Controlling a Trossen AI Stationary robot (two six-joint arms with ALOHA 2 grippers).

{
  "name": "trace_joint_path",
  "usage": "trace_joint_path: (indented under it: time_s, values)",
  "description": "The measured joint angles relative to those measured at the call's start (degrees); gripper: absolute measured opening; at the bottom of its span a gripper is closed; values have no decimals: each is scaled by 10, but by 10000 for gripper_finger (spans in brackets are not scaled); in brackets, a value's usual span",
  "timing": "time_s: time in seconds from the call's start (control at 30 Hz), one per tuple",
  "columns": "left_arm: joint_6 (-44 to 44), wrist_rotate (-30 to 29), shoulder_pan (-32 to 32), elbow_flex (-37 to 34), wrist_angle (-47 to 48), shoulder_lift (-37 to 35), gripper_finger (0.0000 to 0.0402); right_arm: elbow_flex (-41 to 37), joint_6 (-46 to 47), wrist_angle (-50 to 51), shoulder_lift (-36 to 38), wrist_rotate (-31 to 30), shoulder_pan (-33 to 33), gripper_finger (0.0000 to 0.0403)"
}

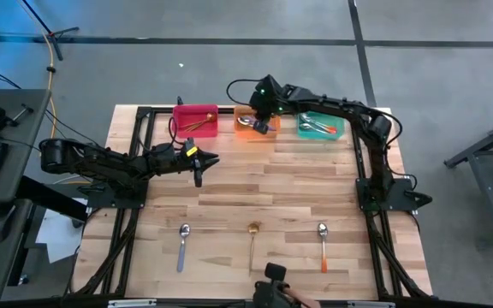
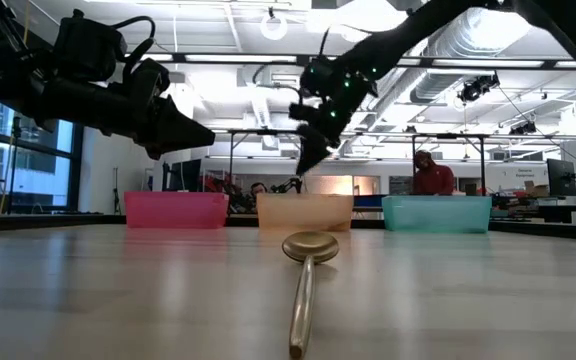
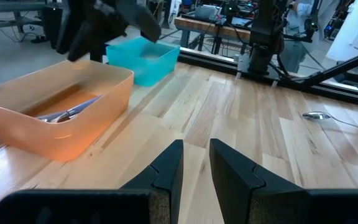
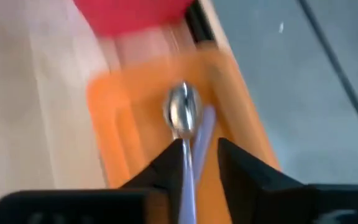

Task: Sort silverware by color (type)
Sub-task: Put the orange spoon into the green bin

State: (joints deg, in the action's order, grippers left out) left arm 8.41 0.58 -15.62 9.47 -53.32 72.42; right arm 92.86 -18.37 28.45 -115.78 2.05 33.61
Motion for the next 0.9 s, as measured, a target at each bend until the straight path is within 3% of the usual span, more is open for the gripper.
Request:
trace_joint_path:
  time_s: [0.17, 0.4, 0.5, 0.63, 0.9]
  values:
    - [-7, 0, 0, 0, -1, 0, 71, -71, 23, -121, 18, 19, -19, 10]
    - [-8, 2, 0, 0, 0, 0, 71, -262, 118, -369, 83, 26, -76, 6]
    - [-6, 3, 0, 0, 0, 0, 71, -342, 162, -427, 132, -8, -116, 3]
    - [-11, 3, 0, 0, 0, 0, 71, -415, 250, -393, 211, -130, -183, 3]
    - [-15, 3, 0, 0, 0, 0, 71, -460, 498, -141, 321, -284, -347, 0]
